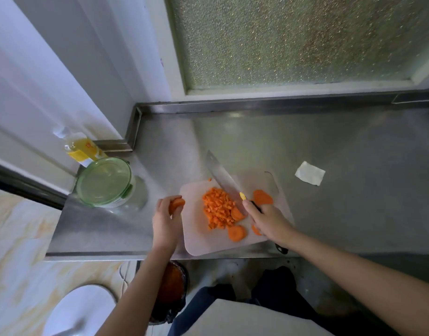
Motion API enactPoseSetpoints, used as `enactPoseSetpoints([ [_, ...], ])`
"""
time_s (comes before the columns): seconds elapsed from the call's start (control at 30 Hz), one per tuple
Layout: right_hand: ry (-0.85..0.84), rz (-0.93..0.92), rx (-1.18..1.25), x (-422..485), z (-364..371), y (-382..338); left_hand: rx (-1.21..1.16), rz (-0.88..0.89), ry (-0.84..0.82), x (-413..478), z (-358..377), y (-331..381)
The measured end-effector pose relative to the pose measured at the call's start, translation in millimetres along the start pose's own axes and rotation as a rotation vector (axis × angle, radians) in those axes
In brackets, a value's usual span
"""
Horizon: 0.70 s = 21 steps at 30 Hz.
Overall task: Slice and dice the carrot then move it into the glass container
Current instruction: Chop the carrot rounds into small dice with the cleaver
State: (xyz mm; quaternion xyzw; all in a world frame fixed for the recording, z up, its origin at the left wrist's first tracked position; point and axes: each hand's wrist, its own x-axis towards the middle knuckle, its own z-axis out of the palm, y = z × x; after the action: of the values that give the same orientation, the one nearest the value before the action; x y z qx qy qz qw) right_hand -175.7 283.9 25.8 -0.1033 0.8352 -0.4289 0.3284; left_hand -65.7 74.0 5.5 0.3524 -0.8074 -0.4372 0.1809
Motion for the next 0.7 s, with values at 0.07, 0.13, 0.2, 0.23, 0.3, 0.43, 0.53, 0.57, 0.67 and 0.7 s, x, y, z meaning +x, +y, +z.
enactPoseSetpoints([
  [0.07, -0.090, 0.002, -0.074, -2, 18, -6, -0.003, -0.067, 0.017, -5, -5, -6],
  [0.13, -0.170, 0.025, -0.135, -4, 36, -12, 0.004, -0.085, 0.051, -10, -8, -10],
  [0.2, -0.248, 0.049, -0.085, -3, 53, -13, -0.004, -0.078, 0.093, -15, -11, -15],
  [0.23, -0.283, 0.064, -0.044, -4, 60, -13, -0.007, -0.086, 0.101, -17, -12, -18],
  [0.3, -0.316, 0.076, -0.038, -4, 71, -7, -0.001, -0.085, 0.081, -21, -13, -24],
  [0.43, -0.233, 0.052, -0.107, -2, 77, 11, -0.012, -0.033, 0.008, -29, -14, -26],
  [0.53, -0.153, 0.047, -0.090, 1, 74, 15, -0.011, -0.079, -0.054, -31, -10, -24],
  [0.57, -0.131, 0.047, -0.110, 2, 71, 14, -0.006, -0.096, -0.068, -31, -8, -23],
  [0.67, -0.075, 0.017, -0.180, 2, 64, 9, -0.006, -0.128, -0.099, -30, 3, -20],
  [0.7, -0.069, 0.007, -0.194, 2, 64, 9, -0.001, -0.137, -0.111, -30, 7, -18],
])
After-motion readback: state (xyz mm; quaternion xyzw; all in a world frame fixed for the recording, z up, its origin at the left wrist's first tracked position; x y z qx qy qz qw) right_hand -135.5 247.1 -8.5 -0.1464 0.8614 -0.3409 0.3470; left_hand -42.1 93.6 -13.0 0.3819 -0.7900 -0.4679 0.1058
